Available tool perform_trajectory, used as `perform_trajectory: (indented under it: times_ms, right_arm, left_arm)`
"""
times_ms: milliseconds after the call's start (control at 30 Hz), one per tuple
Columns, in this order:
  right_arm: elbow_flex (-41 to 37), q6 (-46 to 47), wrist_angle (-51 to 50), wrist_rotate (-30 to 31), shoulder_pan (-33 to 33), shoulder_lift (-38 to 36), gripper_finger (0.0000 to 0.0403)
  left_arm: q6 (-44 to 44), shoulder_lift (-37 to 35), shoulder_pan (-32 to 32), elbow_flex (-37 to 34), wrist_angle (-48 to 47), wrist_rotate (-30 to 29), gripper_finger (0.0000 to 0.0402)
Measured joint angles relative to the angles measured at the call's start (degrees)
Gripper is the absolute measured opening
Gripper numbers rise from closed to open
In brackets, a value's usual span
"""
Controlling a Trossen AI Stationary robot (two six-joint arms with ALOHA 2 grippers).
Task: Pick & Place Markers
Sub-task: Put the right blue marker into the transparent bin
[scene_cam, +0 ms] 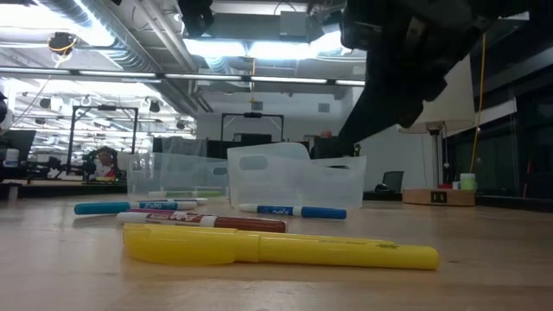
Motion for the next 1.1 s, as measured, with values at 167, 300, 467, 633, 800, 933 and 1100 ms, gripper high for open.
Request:
perform_trajectory:
  times_ms: [167,300,467,633,800,933,1100]
  right_arm:
    - [0.0,1.7,1.4,0.9,0.0,1.8,0.0011]
    - [0.0,3.6,1.5,0.8,0.0,3.8,0.0011]
    - [0.0,5.7,3.3,0.3,0.0,4.8,0.0014]
    - [0.0,5.7,3.7,1.3,0.0,4.8,0.0059]
    - [0.0,5.7,3.7,5.2,0.0,4.8,0.0124]
    - [0.0,5.7,3.7,6.9,-0.3,4.8,0.0162]
    - [0.0,5.1,5.9,6.8,-0.5,6.9,0.0185]
  left_arm:
    - [-0.2,0.0,0.0,0.0,0.0,0.1,0.0216]
    - [0.2,0.0,0.0,0.0,0.0,0.1,0.0216]
    - [0.2,0.0,0.0,0.0,0.0,0.1,0.0216]
    - [0.3,0.0,0.0,0.0,0.0,0.1,0.0216]
    - [0.8,0.0,0.0,0.0,0.0,0.1,0.0216]
    - [0.9,0.0,0.0,0.0,0.0,0.1,0.0216]
    - [0.9,0.0,0.0,0.0,0.0,0.1,0.0216]
